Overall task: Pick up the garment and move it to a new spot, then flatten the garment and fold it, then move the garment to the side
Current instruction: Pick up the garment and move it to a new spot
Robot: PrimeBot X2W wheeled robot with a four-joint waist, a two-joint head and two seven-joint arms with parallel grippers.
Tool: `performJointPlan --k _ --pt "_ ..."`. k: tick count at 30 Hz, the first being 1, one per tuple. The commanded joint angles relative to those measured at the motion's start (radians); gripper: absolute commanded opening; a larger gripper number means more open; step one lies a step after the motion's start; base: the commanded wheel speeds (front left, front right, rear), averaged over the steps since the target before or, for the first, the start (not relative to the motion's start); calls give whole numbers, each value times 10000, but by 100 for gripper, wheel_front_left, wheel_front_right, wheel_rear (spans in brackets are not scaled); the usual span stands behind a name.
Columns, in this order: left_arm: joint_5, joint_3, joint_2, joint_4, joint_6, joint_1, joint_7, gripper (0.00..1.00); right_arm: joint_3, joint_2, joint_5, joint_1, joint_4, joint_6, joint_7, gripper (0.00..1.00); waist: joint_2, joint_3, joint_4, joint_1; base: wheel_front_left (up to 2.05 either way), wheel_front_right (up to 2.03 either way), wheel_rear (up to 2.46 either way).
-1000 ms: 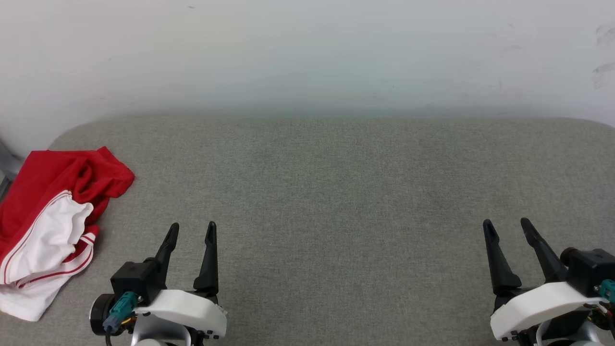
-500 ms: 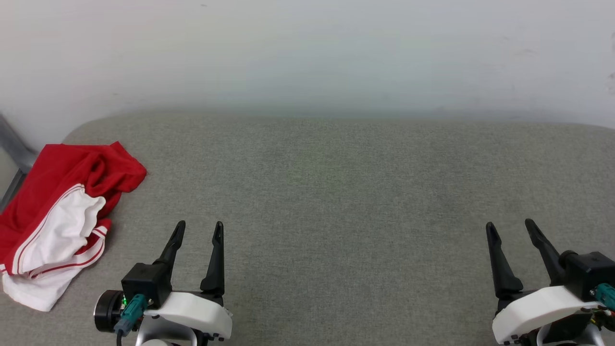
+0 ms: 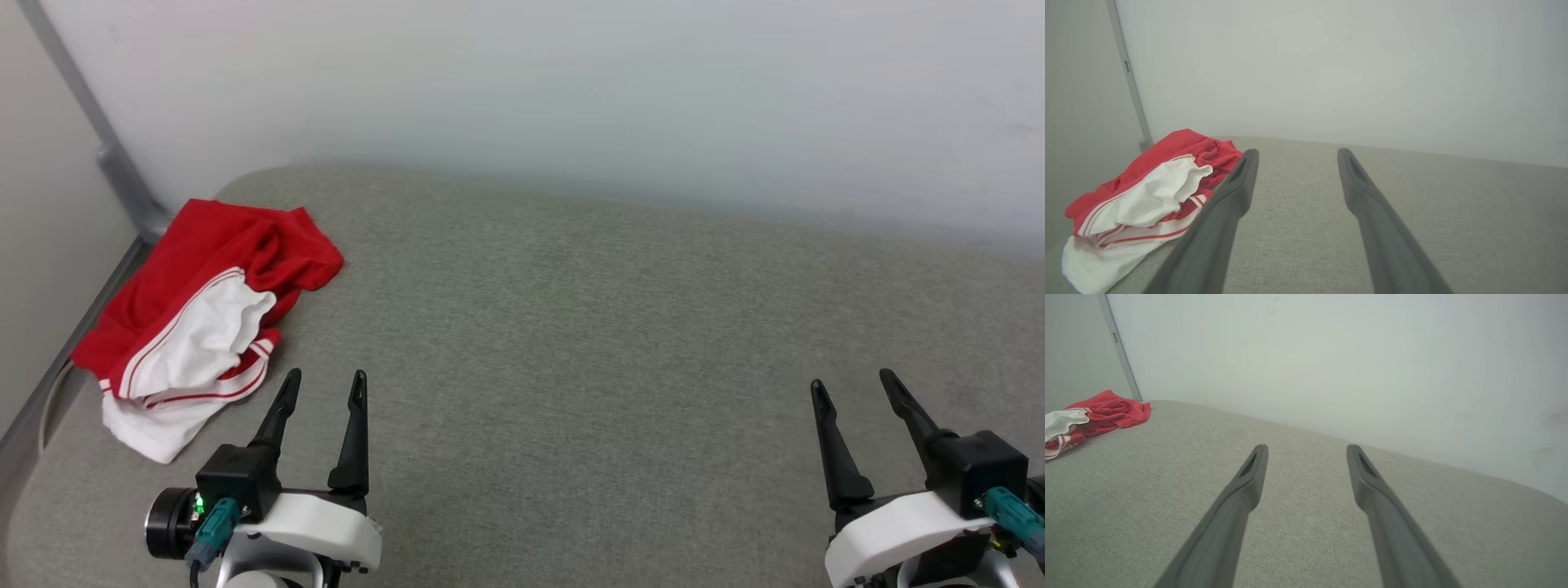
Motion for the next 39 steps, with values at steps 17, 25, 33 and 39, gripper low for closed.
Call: performJointPlan --k 17,25,33,39 --pt "253 872 -120 333 -269 -241 -150 100 254 -12 -213 -144 133 -5 -318 100 0 61 2981 0 0 0 0" --pt "186 1312 -180 228 -348 -47 -150 100 545 -14 -226 -556 350 -5 -357 100 0 250 3313 0 0 0 0" --pt "177 1538 -215 269 -405 -90 -150 100 576 -12 -178 -781 594 -5 -457 100 0 349 3363 0 0 0 0" --pt "13 1570 -184 759 -506 -685 -150 100 291 -14 -256 -673 425 -5 -375 100 0 590 3355 0 0 0 0"
